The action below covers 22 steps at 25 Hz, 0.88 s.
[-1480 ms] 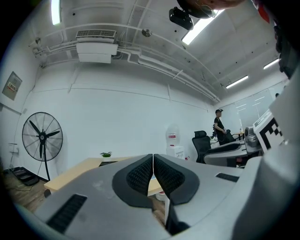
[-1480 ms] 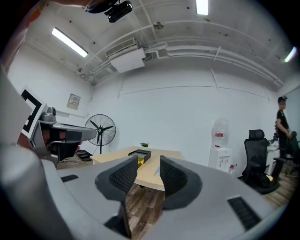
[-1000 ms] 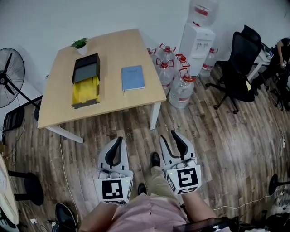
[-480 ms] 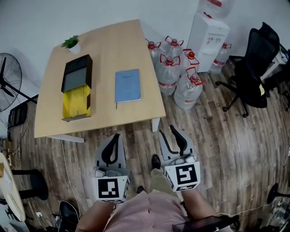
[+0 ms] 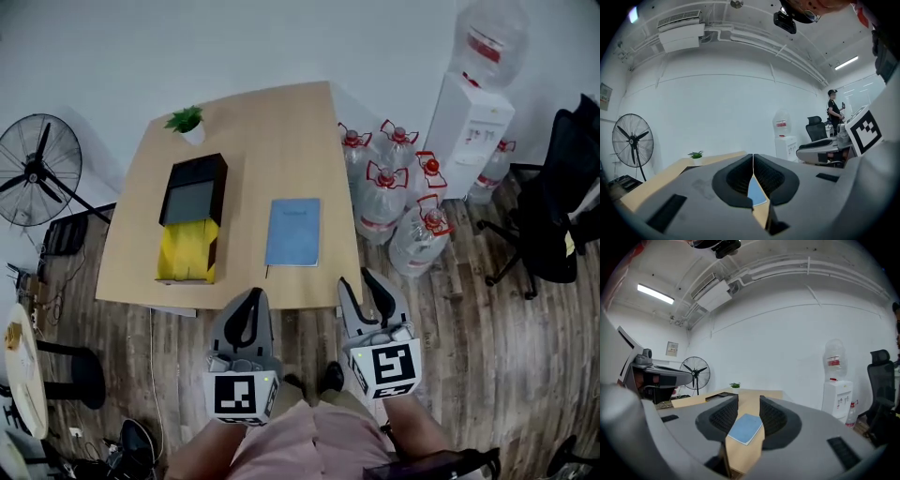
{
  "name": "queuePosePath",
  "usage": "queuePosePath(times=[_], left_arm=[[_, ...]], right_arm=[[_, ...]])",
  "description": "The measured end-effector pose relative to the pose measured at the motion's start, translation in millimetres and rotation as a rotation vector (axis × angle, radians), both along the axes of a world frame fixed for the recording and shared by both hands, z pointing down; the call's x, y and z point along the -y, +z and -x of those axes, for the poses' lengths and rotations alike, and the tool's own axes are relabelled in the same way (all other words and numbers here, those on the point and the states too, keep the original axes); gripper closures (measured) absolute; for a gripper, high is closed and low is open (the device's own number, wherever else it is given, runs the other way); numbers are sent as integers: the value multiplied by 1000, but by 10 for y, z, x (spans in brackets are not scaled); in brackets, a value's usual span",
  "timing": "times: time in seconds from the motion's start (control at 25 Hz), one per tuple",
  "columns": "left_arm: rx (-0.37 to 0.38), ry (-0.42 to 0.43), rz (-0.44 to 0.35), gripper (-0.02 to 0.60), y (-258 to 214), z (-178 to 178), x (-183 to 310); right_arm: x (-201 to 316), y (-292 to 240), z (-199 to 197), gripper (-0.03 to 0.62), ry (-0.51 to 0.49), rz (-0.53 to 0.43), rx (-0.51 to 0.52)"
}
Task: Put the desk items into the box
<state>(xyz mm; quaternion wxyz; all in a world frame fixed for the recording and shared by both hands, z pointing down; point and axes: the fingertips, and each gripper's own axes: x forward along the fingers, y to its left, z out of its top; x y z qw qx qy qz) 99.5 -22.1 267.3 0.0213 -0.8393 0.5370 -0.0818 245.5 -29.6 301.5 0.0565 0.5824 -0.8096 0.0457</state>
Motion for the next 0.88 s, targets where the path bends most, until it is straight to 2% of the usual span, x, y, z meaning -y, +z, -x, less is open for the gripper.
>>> queuePosePath(times=[0.16,0.36,0.56,0.88], left_arm=[[-5,-32,4,566,33,84,200],[-19,-29,28,566,178,141,461],[-29,-3,66,566,367,195,860],[-66,66,181,566,718,134,1468]], right_arm=[[225,15,35,451,-14,6,-13],[468,131,85,451,-11,37,-35],[796,317,214,450,-5,82,-51],[1309,732,439,450,11,194,-64]])
